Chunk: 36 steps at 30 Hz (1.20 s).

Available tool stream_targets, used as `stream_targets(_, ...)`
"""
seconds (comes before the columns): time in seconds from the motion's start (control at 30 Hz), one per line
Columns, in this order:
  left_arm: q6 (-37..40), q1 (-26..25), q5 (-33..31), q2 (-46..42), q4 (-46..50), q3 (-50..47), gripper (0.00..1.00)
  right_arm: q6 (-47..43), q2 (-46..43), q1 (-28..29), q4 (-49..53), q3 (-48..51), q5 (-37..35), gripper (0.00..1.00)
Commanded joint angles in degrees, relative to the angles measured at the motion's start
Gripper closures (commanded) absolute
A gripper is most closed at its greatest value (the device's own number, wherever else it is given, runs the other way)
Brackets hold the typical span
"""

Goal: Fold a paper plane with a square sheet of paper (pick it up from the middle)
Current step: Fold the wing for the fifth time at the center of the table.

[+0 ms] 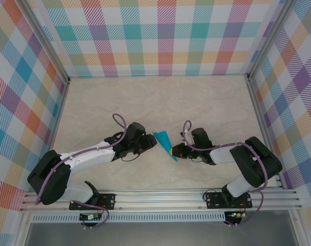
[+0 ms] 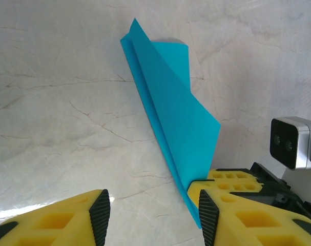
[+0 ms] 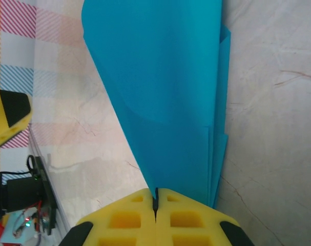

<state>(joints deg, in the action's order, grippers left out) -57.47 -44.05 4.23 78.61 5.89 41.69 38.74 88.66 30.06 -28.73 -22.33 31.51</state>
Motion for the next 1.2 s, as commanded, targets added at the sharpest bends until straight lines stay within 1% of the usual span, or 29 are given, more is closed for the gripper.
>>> stream_targets(0.0,0.2,-0.2,2.3,2.1,-3.5,-0.3,0.55,5.0,0.4,-1.7,-4.9,1.2,4.0,1.0)
stream_targets(0.03,0.3,-0.3,2.9,2.8,-4.4,-0.2,0.57,6.2,0.8,-2.1,-6.1,1.5,4.5,1.0)
stream_targets(0.13,0.8,-0.7,4.6,4.9,-6.9,0.3,0.61,8.4,2.0,-3.3,-6.9,1.7,5.9,1.0)
stream_targets(0.17,0.8,-0.8,5.1,5.6,-7.9,0.5,0.61,8.9,2.4,-3.5,-8.8,1.7,6.3,1.0)
stream_targets(0.6,0.8,-2.0,10.5,16.2,-18.4,6.1,0.62,9.6,5.2,-4.8,-8.4,1.9,6.7,1.0)
stream_targets(1.0,1.1,-2.0,10.4,22.9,-23.7,8.7,0.64,10.4,6.4,-6.3,-9.2,2.5,7.7,1.0)
stream_targets(1.17,1.5,-1.9,10.0,24.6,-24.1,9.8,0.64,10.5,6.7,-6.4,-9.2,2.6,7.6,1.0)
